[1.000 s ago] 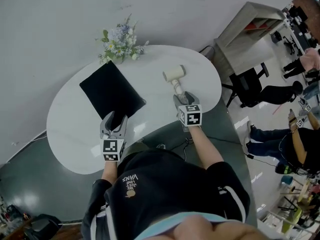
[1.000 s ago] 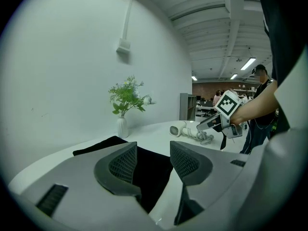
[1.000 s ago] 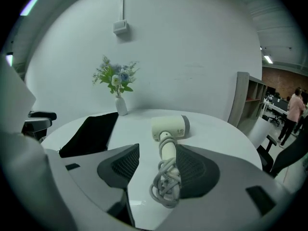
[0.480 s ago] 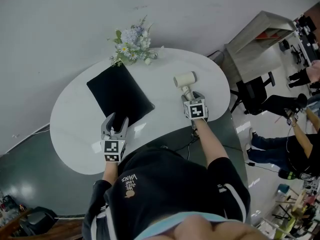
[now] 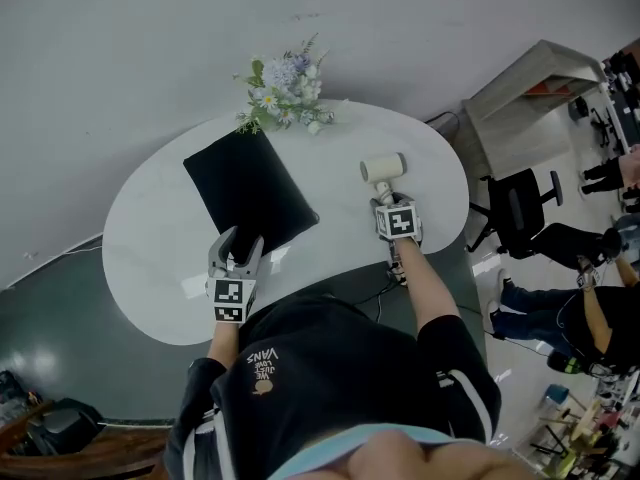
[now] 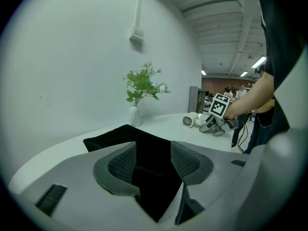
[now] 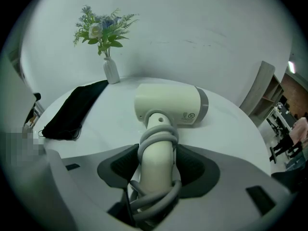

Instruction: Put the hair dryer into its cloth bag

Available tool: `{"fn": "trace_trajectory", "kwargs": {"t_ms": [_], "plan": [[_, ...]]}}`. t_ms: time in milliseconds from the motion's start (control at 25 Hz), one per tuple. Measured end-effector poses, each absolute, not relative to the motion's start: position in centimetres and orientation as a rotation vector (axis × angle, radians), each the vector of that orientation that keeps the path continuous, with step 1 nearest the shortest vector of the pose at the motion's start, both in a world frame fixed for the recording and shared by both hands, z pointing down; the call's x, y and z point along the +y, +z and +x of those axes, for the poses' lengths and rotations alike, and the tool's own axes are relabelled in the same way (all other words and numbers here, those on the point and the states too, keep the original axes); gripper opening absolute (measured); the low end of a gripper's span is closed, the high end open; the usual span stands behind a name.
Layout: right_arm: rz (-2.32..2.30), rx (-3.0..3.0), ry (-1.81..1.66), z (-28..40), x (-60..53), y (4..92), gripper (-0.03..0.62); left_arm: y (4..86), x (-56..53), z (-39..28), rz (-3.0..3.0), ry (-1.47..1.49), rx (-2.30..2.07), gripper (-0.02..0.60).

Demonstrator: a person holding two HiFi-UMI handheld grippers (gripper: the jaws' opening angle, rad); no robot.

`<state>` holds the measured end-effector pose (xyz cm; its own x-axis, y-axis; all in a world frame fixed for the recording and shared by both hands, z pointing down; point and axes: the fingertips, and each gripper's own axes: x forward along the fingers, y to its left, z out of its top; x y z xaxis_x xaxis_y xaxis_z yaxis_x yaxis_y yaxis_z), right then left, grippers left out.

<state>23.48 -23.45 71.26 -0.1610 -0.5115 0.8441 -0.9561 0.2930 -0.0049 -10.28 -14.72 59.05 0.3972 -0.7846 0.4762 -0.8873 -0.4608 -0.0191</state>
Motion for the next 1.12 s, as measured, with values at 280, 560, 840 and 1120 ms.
{"fn": "trace_trajectory", "kwargs": {"t_ms": [280, 560, 840, 1120], "plan": [[1.341, -1.807, 0.796, 23.5, -23.3, 71.1, 0.221, 60.6, -13.8, -10.9, 2.388, 0.679, -1.448, 0.234], [1.366, -1.784, 0.763, 23.3, -23.4, 71.1, 0.221, 62.7, -13.0, -10.5, 2.398, 0.775, -1.375, 0.254], [1.384, -1.805, 0.780, 22.9, -23.0, 70.5, 0.219, 65.2, -12.0, -9.6, 2.515, 1.100, -1.202, 0.282], [1.392, -1.869, 0.803, 22.0, -21.3, 69.6, 0.219, 68.0, -10.9, -7.9, 2.611, 1.326, -1.012, 0.282]]}}
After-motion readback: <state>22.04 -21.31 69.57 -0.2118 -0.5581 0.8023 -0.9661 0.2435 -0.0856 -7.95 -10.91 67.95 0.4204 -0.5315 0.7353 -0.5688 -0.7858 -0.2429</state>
